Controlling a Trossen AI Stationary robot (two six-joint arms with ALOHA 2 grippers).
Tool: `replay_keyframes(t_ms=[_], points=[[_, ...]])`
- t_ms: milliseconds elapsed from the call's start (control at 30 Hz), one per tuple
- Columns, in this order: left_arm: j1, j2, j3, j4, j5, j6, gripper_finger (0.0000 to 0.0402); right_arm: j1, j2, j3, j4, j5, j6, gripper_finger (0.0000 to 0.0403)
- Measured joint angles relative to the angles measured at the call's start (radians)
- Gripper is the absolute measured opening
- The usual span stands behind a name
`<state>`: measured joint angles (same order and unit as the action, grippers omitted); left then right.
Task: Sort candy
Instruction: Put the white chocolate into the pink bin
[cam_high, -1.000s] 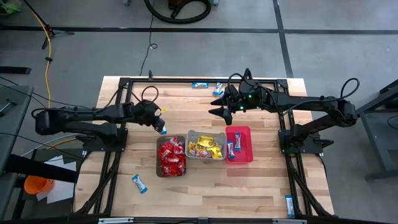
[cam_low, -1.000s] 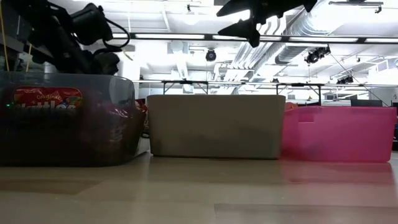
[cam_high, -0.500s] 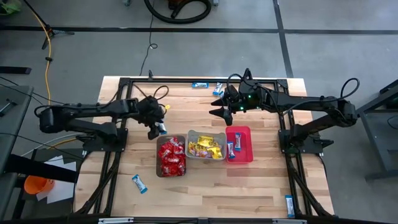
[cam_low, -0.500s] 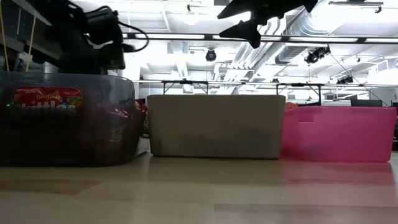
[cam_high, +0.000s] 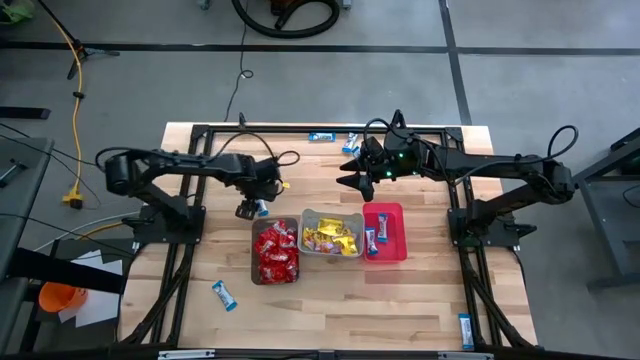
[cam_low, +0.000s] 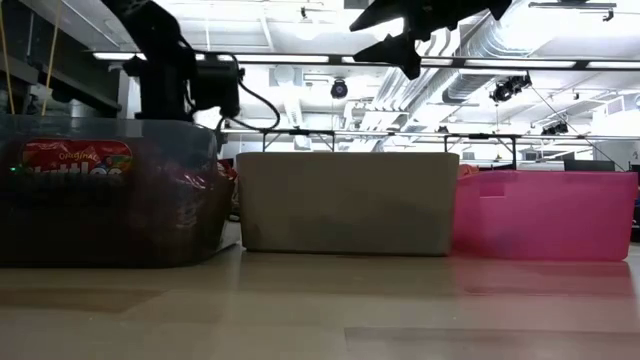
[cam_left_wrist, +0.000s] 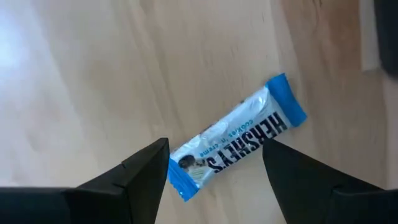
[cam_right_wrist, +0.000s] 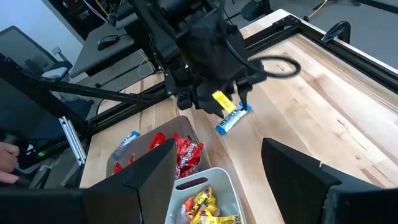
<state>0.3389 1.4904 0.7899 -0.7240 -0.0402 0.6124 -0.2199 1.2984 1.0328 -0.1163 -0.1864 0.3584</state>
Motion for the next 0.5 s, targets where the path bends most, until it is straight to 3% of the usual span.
replay_keyframes(t_ms=[267, 500], points=[[-0.004, 0.109, 0.007, -0.052, 0.005, 0.182, 0.0248, 0.0, 0.0, 0.0, -0.015, 0.0, 0.0, 0.0232], [-0.018, 0.141, 0.009, -0.037, -0.007, 0.186, 0.0248, 0.0, 0.0, 0.0, -0.037, 0.0, 0.0, 0.0232]])
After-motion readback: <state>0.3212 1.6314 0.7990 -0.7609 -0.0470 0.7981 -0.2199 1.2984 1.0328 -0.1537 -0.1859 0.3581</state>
